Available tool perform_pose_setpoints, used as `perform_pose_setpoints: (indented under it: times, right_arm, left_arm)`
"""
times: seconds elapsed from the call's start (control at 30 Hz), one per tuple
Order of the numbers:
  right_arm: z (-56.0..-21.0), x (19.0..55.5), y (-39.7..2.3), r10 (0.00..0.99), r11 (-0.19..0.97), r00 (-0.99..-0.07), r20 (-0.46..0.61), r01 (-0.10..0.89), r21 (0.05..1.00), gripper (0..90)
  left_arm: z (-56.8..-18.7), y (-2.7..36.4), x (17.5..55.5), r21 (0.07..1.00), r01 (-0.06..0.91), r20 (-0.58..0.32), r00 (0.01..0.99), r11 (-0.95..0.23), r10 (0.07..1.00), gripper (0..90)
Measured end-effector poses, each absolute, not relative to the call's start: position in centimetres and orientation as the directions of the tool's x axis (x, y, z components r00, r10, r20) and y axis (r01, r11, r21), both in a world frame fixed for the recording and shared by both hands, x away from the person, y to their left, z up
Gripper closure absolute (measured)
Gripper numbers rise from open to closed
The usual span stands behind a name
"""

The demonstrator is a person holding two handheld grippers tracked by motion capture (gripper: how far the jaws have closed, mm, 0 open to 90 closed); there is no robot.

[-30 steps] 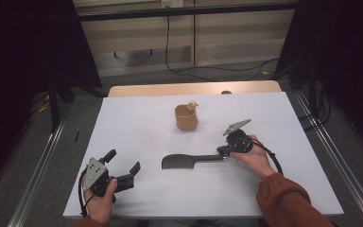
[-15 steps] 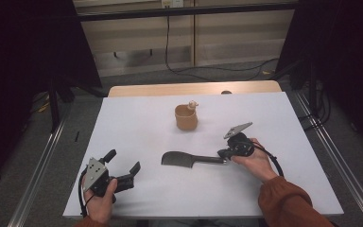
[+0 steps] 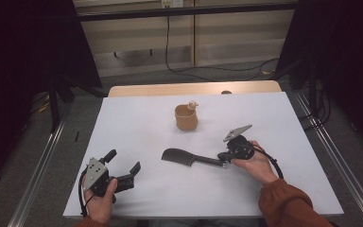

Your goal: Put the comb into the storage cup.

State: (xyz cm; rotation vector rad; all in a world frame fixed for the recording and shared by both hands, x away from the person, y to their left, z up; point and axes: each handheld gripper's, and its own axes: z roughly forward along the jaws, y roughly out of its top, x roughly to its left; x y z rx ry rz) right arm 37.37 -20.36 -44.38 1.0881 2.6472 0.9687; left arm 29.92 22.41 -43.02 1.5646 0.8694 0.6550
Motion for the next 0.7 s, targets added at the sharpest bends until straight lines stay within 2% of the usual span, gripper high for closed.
perform_pose_setpoints:
  times: [0.23, 0.43, 0.47, 0.5, 0.53, 0.57, 0.6, 0.63, 0.67, 0.7]
  right_arm:
    - [-44.4, 37.6, -20.6, 0.674, 0.518, -0.728, 0.127, 0.588, 0.621, 90.0]
    - [-43.5, 37.8, -21.4, 0.682, 0.465, -0.718, 0.134, 0.569, 0.678, 80.9]
    - [-43.4, 37.8, -21.5, 0.68, 0.455, -0.719, 0.143, 0.566, 0.687, 78.1]
    - [-43.0, 37.8, -21.7, 0.685, 0.443, -0.715, 0.141, 0.561, 0.699, 67.5]
    - [-42.9, 37.8, -21.8, 0.693, 0.436, -0.707, 0.14, 0.566, 0.7, 61.6]
    - [-42.9, 37.8, -21.8, 0.693, 0.436, -0.707, 0.14, 0.566, 0.7, 61.6]
    - [-42.6, 37.8, -21.8, 0.695, 0.42, -0.703, 0.154, 0.57, 0.706, 45.5]
    - [-42.6, 37.8, -21.8, 0.695, 0.42, -0.703, 0.154, 0.57, 0.706, 45.5]
    - [-42.4, 37.9, -21.8, 0.695, 0.421, -0.703, 0.151, 0.568, 0.707, 34.0]
    - [-42.4, 37.9, -21.8, 0.695, 0.421, -0.703, 0.151, 0.568, 0.707, 34.0]
  left_arm:
    - [-43.0, 22.4, 29.9, 0.983, 0.174, -0.056, 0.571, -0.054, 0.819, 2.1]
    - [-43.0, 22.4, 29.9, 0.984, 0.173, -0.057, 0.569, -0.051, 0.82, 2.1]
    - [-43.0, 22.4, 29.9, 0.984, 0.174, -0.063, 0.569, -0.045, 0.82, 2.1]
    - [-43.0, 22.4, 29.9, 0.984, 0.174, -0.063, 0.569, -0.045, 0.82, 2.1]
    - [-43.0, 22.4, 29.9, 0.984, 0.174, -0.064, 0.569, -0.044, 0.82, 2.1]
    - [-43.0, 22.4, 29.9, 0.984, 0.174, -0.064, 0.569, -0.044, 0.82, 2.1]
    - [-43.0, 22.4, 29.9, 0.984, 0.175, -0.064, 0.568, -0.044, 0.82, 2.1]
    - [-43.0, 22.4, 29.9, 0.983, 0.175, -0.06, 0.568, -0.048, 0.821, 2.1]
    - [-43.0, 22.4, 29.9, 0.984, 0.174, -0.063, 0.567, -0.045, 0.821, 2.1]
    - [-43.0, 22.4, 29.9, 0.984, 0.174, -0.063, 0.567, -0.045, 0.821, 2.1]
